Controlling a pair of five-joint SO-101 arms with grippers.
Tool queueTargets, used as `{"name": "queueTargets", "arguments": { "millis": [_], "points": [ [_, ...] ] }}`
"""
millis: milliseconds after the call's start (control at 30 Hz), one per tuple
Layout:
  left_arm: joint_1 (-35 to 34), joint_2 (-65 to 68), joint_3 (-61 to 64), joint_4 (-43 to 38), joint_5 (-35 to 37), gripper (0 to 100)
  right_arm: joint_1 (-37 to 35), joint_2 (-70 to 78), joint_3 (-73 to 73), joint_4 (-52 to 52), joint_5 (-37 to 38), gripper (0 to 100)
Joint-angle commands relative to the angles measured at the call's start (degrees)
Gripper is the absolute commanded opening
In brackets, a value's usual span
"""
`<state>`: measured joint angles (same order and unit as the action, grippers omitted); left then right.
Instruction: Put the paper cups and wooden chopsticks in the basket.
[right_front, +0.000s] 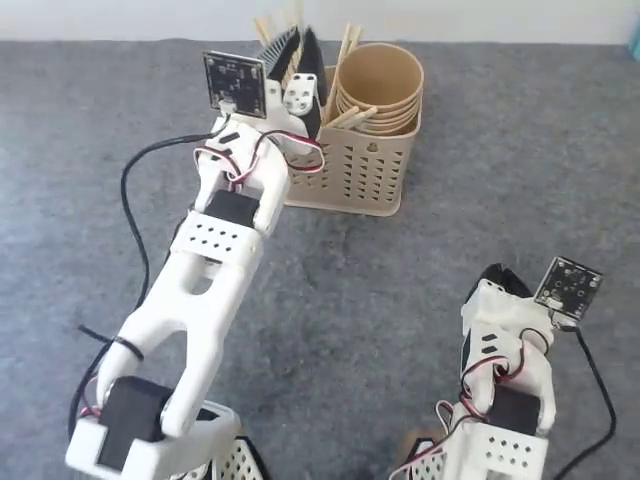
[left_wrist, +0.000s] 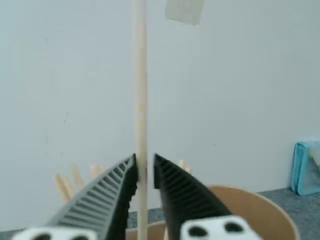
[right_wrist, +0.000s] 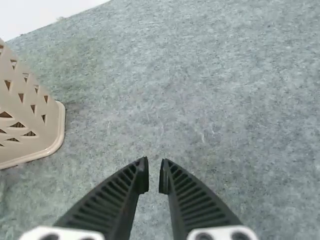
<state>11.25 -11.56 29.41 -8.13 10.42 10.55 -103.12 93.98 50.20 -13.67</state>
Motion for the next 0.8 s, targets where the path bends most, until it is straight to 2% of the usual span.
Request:
{"name": "queueTargets", "arguments": {
  "millis": [0, 200, 300, 400, 767],
  "points": [
    [-1.49, -0.88, 0.57, -1.05, 0.00, 20, 0.13, -1.01, -0.53, 0.31, -0.35, 5.8],
    [-4.75, -6.77, 1.10, 5.45, -0.44, 21, 0.04, -1.01, -1.76, 2.86, -0.62, 5.8],
    [-6.59, -11.25, 1.10, 10.73, -0.44, 21, -2.24, -1.01, -3.60, 6.29, -0.62, 5.7],
    [-8.53, -16.88, 2.24, 16.35, -0.44, 21, -5.23, -1.01, -5.27, 10.15, -0.35, 0.4],
    [-15.91, -47.65, 22.64, 26.99, -0.18, 21, -9.63, -0.92, -5.10, 13.93, -0.35, 0.8]
  ]
}}
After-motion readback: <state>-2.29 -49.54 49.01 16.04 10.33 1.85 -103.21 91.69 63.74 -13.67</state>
